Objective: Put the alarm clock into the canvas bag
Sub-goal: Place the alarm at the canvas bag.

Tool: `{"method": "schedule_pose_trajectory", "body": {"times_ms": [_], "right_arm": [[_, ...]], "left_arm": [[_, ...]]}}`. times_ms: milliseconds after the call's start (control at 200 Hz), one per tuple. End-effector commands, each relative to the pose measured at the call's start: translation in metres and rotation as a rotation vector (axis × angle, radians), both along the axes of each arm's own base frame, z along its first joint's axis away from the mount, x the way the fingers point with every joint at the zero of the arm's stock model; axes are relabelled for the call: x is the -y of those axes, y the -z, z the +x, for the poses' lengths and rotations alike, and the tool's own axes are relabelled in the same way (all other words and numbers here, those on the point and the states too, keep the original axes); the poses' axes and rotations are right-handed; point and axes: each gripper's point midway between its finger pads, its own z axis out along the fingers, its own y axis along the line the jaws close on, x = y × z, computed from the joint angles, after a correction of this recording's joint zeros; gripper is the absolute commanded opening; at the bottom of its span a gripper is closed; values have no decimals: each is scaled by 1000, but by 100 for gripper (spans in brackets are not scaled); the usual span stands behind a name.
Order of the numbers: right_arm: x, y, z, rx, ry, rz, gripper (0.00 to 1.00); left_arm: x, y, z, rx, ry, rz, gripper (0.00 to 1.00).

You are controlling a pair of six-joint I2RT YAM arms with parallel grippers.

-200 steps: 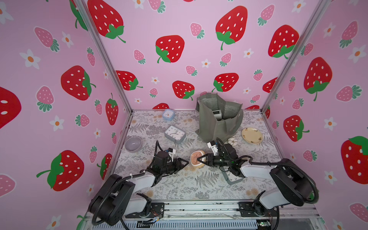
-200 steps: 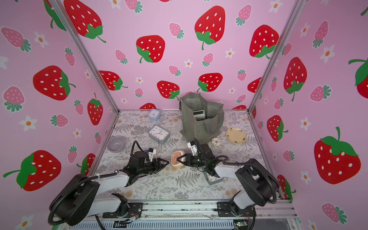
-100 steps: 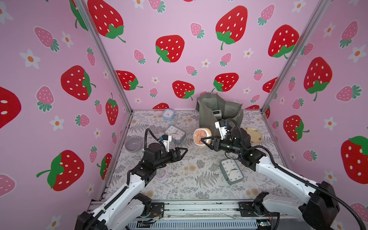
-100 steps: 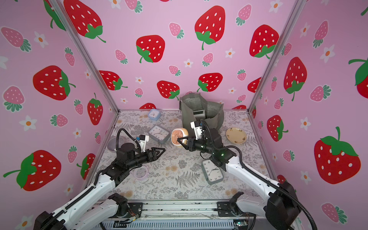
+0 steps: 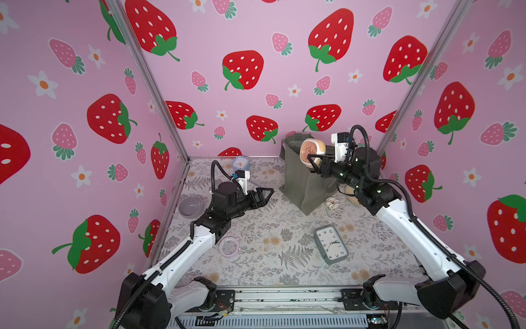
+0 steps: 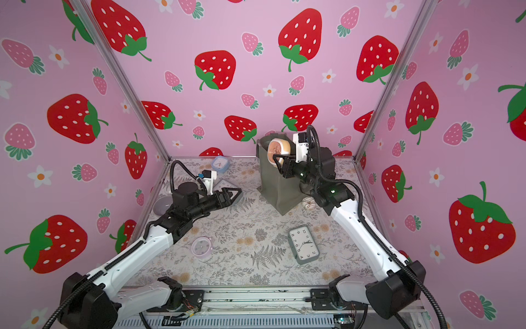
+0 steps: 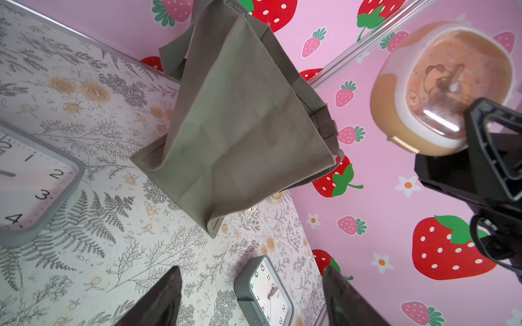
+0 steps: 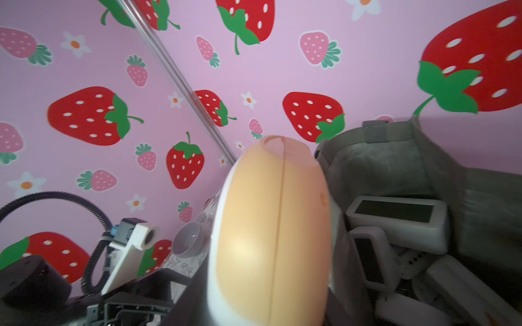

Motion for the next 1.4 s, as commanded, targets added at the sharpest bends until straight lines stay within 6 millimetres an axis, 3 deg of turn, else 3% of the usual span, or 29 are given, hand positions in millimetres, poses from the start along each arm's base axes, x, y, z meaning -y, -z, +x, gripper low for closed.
{"method": "schedule_pose_trajectory", "body": {"times_ms": [0,160,425,645,846,1396], "right_arm": [[15,12,28,-15,55,-80,38],[16,28,62,-48,79,-131,38],[6,78,109,-177,96,-224,38],[-10,117,126,-299,22,-291,38],[-19,147,129,-369,-50,-348,39],[-13,241,96,-565,-131,-403,39]], "left_arm": [[2,-28,25,109,-25,35,80],[12,-30,53,161,-6,103,82],[15,-34,83,249,2,144,83],[12,-28,102,234,3,117,83],[19,-21,110,241,52,120,83],[15,-11,117,231,47,142,83]]}}
